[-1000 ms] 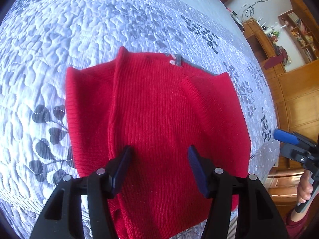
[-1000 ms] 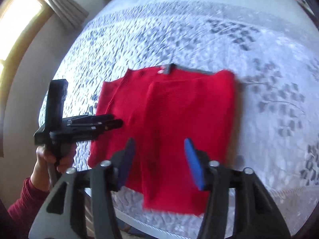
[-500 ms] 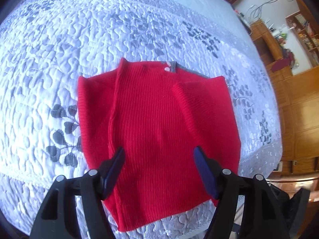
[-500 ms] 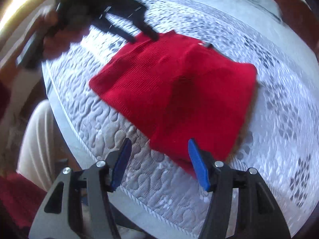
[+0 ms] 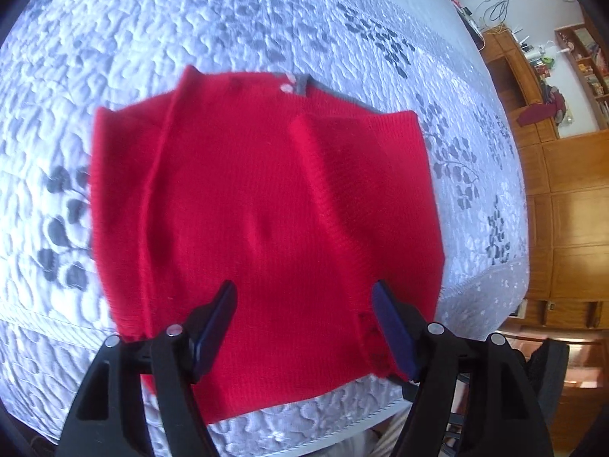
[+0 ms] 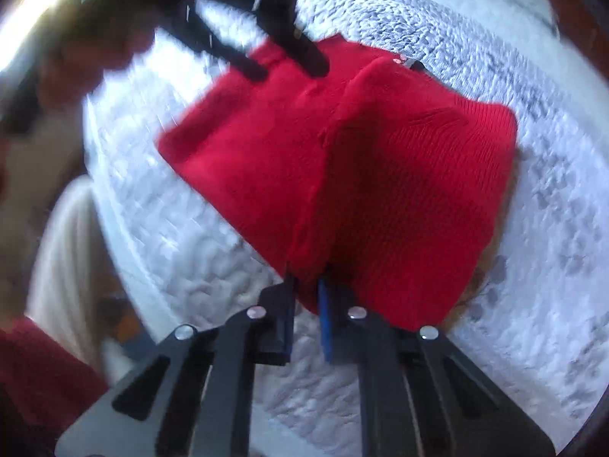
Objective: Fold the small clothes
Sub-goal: 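Grasp the folded sweater edge with the right gripper and lift it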
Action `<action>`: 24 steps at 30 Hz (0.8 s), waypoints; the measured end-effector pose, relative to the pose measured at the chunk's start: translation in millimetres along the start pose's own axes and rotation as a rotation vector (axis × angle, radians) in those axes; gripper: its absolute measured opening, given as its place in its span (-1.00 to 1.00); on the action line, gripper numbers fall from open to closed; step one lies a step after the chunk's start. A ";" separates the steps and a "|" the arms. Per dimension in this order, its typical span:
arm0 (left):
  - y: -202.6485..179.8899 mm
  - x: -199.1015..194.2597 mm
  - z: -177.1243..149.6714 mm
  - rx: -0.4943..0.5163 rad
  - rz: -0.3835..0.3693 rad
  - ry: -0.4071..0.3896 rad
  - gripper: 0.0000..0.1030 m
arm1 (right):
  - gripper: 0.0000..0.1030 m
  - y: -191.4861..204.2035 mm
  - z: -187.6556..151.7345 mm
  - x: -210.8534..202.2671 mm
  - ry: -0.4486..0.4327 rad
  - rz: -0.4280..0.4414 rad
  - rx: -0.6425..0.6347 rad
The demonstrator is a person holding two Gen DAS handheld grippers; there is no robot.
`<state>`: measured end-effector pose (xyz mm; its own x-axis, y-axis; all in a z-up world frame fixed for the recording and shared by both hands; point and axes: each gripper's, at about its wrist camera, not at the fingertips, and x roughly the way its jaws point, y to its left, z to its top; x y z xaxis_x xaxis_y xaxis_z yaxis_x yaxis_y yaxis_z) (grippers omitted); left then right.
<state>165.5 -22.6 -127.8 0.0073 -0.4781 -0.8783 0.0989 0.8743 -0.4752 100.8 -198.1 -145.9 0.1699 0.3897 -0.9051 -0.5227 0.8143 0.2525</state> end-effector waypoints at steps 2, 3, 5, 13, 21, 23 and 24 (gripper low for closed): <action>-2.3 3.0 1.7 -0.020 -0.041 0.004 0.45 | -0.84 -13.2 2.9 -13.5 -0.029 0.075 0.087; -2.8 4.0 2.8 -0.034 -0.060 0.003 0.48 | -0.84 -16.8 3.8 -18.4 -0.038 0.103 0.113; -3.6 8.5 6.0 -0.077 -0.108 0.003 0.54 | -0.84 -25.1 5.9 -31.8 -0.061 0.158 0.162; -13.4 39.4 22.8 -0.215 -0.328 0.037 0.54 | -0.84 -36.2 9.7 -60.0 -0.099 0.225 0.218; -32.2 65.5 44.2 -0.230 -0.363 0.070 -0.03 | -0.84 -50.1 4.9 -81.0 -0.154 0.255 0.262; -32.0 69.5 47.0 -0.225 -0.343 0.072 -0.60 | -0.84 -51.0 4.2 -82.4 -0.156 0.251 0.265; -30.5 69.8 48.5 -0.223 -0.350 0.067 -0.61 | -0.84 -50.5 2.9 -82.7 -0.157 0.247 0.264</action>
<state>211.2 -86.7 -172.1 -0.0542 -0.7493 -0.6600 -0.1343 0.6604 -0.7388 115.6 -270.2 -82.8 0.2021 0.6323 -0.7479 -0.3341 0.7624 0.5542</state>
